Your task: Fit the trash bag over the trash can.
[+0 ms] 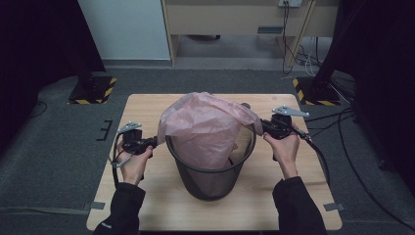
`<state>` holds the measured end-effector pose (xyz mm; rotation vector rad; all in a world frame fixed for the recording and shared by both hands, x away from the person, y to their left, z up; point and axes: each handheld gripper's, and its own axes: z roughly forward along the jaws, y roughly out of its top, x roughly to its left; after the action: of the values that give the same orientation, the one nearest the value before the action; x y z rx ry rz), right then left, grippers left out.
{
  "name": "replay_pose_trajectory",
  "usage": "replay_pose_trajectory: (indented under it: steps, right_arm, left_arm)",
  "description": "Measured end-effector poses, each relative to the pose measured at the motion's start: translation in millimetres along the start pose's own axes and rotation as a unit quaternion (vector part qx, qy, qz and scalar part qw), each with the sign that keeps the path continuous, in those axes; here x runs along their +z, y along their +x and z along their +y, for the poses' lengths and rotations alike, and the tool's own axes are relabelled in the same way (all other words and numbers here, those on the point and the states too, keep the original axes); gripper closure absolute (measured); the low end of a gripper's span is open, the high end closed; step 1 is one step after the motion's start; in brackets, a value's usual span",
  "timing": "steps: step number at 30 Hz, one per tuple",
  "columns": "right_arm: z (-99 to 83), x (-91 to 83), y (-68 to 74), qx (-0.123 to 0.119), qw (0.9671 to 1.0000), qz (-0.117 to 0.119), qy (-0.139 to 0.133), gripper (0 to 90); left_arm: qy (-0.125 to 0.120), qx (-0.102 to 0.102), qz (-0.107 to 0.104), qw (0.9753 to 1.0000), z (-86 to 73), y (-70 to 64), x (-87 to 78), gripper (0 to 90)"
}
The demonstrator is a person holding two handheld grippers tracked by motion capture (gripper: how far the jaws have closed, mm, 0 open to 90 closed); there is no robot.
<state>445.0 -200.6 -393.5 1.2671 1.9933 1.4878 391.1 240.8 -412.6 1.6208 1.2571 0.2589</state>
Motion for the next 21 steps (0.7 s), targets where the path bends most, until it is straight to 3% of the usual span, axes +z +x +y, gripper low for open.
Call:
replay_pose_trajectory:
  steps: [2, 4, 6, 8, 11, 12, 15, 21]
  right_arm:
    - [0.4, -4.0, 0.6, -0.004, 1.0, 0.003, -0.001, 90.0]
    - [0.3, -8.0, -0.2, -0.011, 0.9999, 0.004, -0.007, 85.7]
    - [1.0, -13.1, 0.3, -0.012, 0.9997, 0.009, -0.021, 80.0]
    - [3.0, -20.3, 1.0, -0.007, 0.9985, 0.017, -0.051, 73.1]
    - [7.5, -31.3, -1.1, 0.001, 0.9952, 0.026, -0.094, 64.0]
    - [9.0, -35.1, -1.9, 0.001, 0.9937, 0.028, -0.108, 59.2]
    - [14.6, -45.7, -2.9, -0.004, 0.9907, 0.031, -0.133, 55.6]
    - [31.3, -64.7, 4.4, -0.027, 0.9828, 0.05, -0.176, 49.2]
  left_arm:
    - [-0.017, 0.0, -0.013, 0.9998, -2.2, 4.4, -6.4, 88.7]
    - [-0.041, 0.0, -0.02, 0.9989, -3.8, 9.0, -14.3, 80.9]
    - [-0.063, 0.005, -0.022, 0.9977, -4.2, 11.3, -21.5, 72.2]
    - [-0.098, 0.005, -0.026, 0.9948, -3.4, 12.7, -30.7, 64.4]
    - [-0.156, 0.02, -0.027, 0.9872, 0.0, 12.6, -47.1, 55.5]
    - [-0.168, 0.025, -0.025, 0.9852, 1.0, 12.2, -50.8, 51.0]
    - [-0.207, 0.037, -0.027, 0.9772, 6.4, 9.9, -64.5, 44.1]
    - [-0.237, 0.052, -0.051, 0.9688, 20.2, 0.4, -79.4, 39.8]
